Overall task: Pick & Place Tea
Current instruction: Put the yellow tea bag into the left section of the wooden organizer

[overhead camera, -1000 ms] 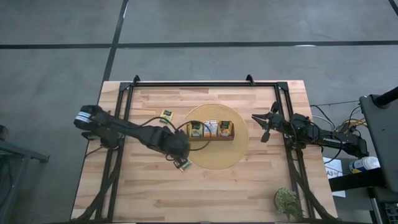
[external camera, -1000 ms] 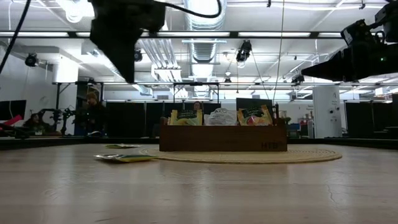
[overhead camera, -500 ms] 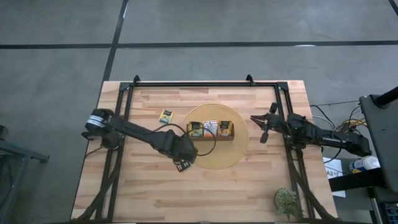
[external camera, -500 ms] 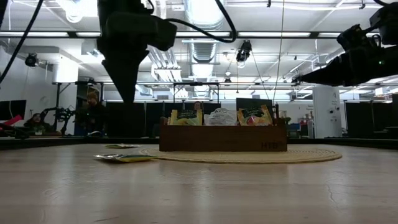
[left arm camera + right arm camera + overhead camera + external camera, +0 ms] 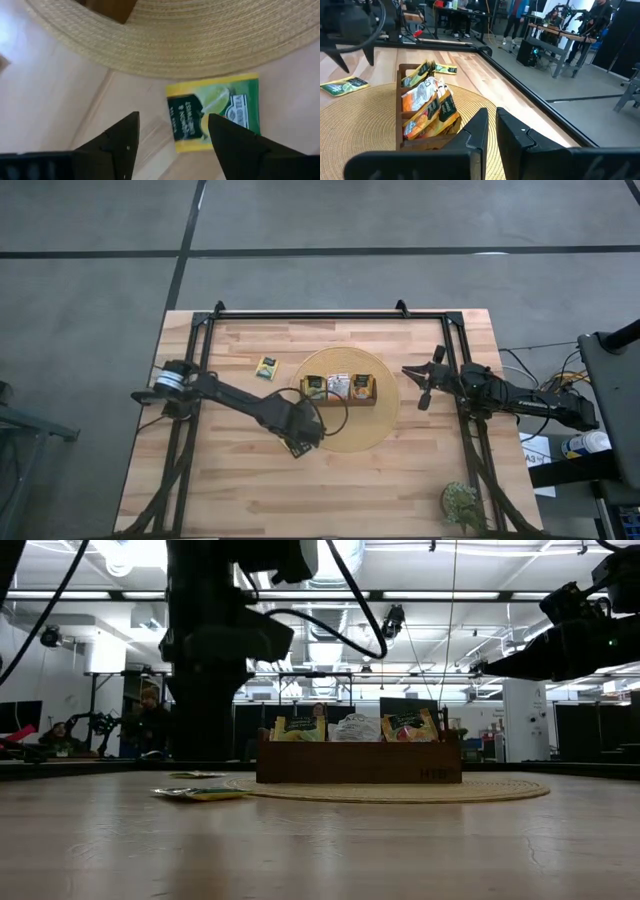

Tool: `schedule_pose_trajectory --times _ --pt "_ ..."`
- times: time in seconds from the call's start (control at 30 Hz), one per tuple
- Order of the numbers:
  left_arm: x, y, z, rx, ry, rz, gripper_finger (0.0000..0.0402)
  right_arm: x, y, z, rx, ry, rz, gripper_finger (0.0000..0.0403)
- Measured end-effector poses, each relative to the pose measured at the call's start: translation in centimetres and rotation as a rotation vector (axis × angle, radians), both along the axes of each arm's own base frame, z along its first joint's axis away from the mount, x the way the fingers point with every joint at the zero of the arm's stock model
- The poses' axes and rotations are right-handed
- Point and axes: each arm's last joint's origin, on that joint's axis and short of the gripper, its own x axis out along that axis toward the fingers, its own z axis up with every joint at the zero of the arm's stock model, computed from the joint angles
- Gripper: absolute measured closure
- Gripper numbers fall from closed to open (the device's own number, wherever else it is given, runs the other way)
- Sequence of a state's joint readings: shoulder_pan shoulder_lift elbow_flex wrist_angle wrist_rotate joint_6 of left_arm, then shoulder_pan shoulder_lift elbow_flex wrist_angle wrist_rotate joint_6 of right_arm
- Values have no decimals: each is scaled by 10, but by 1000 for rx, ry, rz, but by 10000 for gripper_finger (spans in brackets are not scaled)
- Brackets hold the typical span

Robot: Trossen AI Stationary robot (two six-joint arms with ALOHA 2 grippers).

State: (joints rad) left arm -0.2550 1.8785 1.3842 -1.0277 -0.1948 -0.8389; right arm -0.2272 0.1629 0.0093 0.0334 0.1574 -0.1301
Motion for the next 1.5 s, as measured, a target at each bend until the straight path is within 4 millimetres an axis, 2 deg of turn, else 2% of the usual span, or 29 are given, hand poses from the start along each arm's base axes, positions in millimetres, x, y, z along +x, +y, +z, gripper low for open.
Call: schedule_pose_trajectory --times 0.23,0.43,0.57,0.7,0.8,0.87,0.93,1.13,1.23,1.3,1.5 --pt "6 2 -37 -27 36 13 170 0 0 0 1 3 0 369" --pt "0 4 -73 -111 42 33 170 0 0 -1 2 7 -1 369" --pt "-6 5 -85 -122 50 42 178 1 0 -1 2 7 -1 369" --pt "-9 5 -85 -120 56 41 230 0 0 -1 2 7 -1 369" --pt "-9 6 -82 -120 55 37 311 0 0 -1 2 7 -1 369" --pt "-8 5 -76 -124 48 20 371 0 0 -1 2 7 -1 369" --pt "-6 4 -70 -129 43 1 389 0 0 -1 2 7 -1 369" --pt "6 2 -32 -85 61 -145 400 1 0 -1 2 7 -1 369" --pt "16 0 -2 -16 40 -235 401 1 0 0 1 5 0 369" --pt "24 -1 18 62 -9 -291 401 1 0 0 1 4 0 369" --pt "41 2 60 364 -112 -398 401 1 0 0 1 4 0 369"
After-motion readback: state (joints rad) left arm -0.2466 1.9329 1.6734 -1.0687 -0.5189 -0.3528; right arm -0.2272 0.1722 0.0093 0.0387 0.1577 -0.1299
